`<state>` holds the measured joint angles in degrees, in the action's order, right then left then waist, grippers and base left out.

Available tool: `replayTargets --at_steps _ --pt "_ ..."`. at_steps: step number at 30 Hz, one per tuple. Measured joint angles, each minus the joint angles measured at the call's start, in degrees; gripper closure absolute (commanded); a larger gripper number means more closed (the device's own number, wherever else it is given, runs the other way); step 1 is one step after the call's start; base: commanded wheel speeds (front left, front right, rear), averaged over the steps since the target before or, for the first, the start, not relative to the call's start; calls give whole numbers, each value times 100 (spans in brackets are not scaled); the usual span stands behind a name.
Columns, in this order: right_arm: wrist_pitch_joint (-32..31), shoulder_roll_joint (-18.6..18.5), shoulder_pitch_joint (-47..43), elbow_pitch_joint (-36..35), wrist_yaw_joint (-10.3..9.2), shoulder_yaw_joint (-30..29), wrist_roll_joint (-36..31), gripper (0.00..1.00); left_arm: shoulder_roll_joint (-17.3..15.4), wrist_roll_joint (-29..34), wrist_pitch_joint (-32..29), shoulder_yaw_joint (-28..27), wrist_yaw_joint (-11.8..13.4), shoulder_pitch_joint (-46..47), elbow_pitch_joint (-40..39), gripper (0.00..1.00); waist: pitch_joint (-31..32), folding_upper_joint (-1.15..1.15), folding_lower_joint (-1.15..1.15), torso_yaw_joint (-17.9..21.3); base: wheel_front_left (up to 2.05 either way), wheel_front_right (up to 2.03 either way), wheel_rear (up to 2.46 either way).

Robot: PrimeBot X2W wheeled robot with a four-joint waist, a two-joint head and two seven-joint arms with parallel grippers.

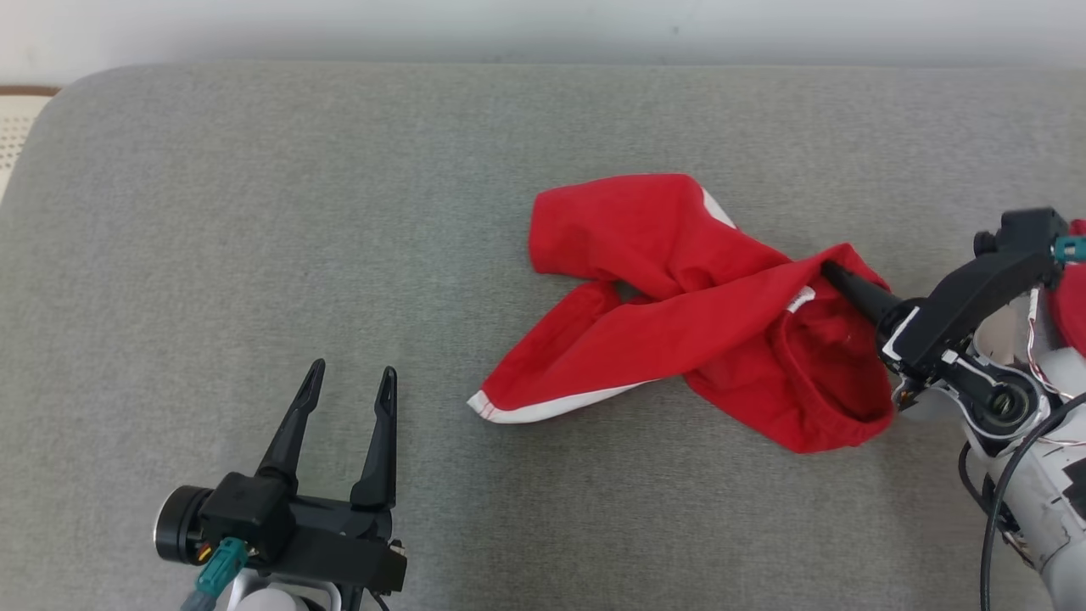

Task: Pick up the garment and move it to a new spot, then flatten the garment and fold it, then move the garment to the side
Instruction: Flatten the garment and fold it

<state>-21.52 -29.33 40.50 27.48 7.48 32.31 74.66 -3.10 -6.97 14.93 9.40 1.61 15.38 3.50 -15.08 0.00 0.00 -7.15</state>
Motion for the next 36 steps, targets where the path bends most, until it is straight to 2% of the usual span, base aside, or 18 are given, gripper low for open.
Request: replayTargets --at_steps 2,4,5,6,14,24,30,32,36 --pt "89 43 5 164 0 32 55 100 2 -16 0 14 9 15 -8 0 -24 0 0 -68 0 0 0" --pt "119 48 -7 255 0 147 53 78 7 -19 0 13 41 19 -14 0 -41 0 0 -112 0 0 0" --pt "149 52 -29 265 0 178 69 6 7 -22 0 8 52 19 -19 0 -45 0 0 -116 0 0 0" --pt "176 48 -61 257 0 212 109 0 7 -22 0 3 53 19 -23 0 -44 0 0 -111 0 0 0" --pt "602 -319 -486 -308 0 580 145 0 5 45 0 -107 47 7 -34 0 33 0 0 92 0 0 0" --pt "1824 -914 -1074 -1025 0 922 -286 0 -22 103 0 -222 -7 -158 31 0 343 0 -1 304 0 0 0" --pt "3252 -922 -1446 -1276 0 467 -724 0 -83 103 0 -346 -4 -320 15 0 583 0 -1 395 0 0 0" --pt "3509 -810 -1532 -1324 0 197 -1049 0 -108 103 0 -381 0 -389 3 0 644 0 -1 448 0 0 0" --pt "3637 -446 -1755 -1547 0 -470 -1979 0 -163 107 0 -427 9 -490 -35 0 772 0 -2 545 0 0 0"
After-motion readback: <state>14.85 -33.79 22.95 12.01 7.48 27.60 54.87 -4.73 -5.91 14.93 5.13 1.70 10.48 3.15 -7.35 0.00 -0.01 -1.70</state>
